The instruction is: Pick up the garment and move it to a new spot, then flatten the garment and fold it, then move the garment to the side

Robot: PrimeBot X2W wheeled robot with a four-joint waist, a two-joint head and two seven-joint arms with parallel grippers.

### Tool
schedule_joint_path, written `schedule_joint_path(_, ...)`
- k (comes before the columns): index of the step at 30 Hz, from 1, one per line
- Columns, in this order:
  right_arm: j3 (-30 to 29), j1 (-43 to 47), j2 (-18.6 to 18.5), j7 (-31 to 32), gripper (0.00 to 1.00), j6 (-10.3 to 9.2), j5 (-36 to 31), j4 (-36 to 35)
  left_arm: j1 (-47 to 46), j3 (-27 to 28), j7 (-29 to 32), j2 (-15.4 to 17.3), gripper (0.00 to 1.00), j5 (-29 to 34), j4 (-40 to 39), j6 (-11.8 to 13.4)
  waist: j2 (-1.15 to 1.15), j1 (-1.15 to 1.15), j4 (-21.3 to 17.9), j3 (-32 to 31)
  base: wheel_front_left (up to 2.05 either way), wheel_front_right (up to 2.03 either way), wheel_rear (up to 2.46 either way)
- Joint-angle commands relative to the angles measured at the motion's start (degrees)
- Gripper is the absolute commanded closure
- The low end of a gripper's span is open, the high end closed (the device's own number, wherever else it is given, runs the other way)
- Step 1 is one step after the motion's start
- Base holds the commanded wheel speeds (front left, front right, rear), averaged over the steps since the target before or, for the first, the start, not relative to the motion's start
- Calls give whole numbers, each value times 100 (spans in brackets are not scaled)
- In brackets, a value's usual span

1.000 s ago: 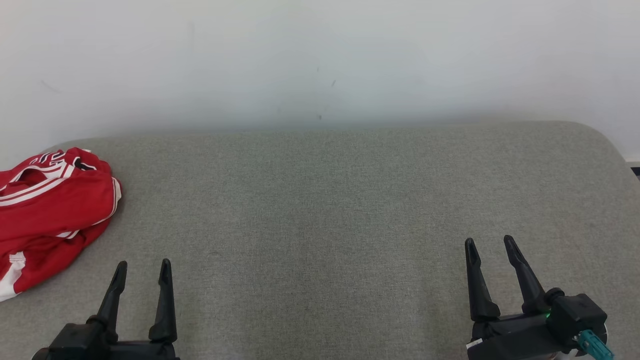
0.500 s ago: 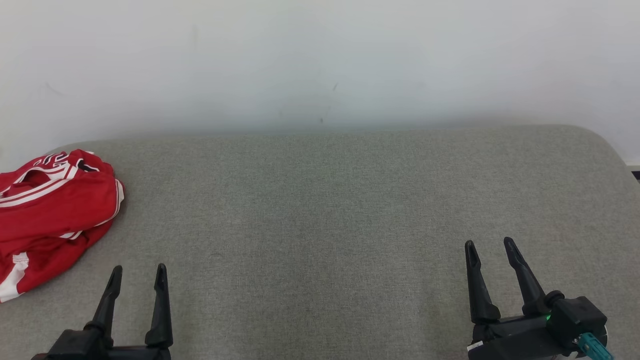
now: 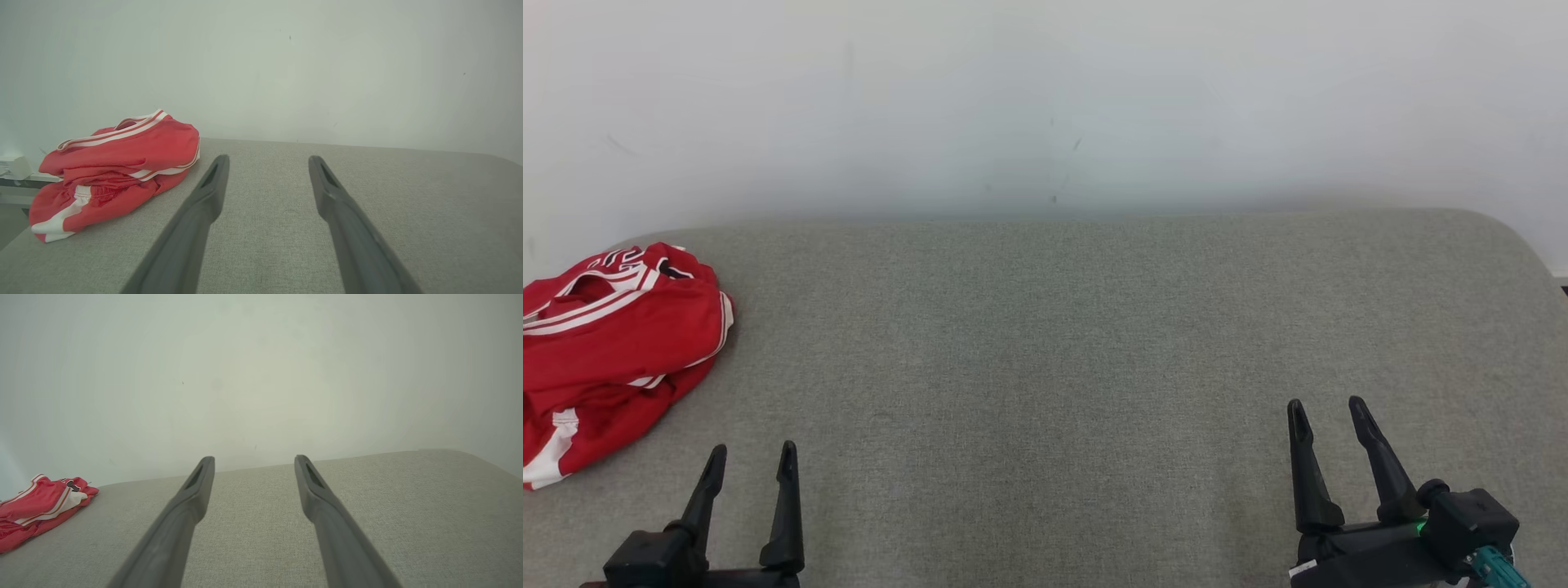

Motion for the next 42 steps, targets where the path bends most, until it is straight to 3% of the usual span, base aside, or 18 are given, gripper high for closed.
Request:
schedule_joint_path(1,-4,31,-26,-10,0,19,60,21,19,0,56,32,0,-22,-49,21,0,0,4,-2,0,0,0)
schedule_joint_path(24,60,79,-35,290,0,19,246,-3,53,8,258,109,0,-111,-187,235,0,0,276,29,0,0,0)
schedule_joint_path(29,45,115,-21,364,0,19,258,11,-11,-27,229,115,0,-127,-142,238,0,0,620,48,0,0,0)
schedule_joint_path(42,7,64,-6,409,0,18,158,73,-70,-27,-3,182,0,-157,89,302,0,0,1956,160,0,0,0)
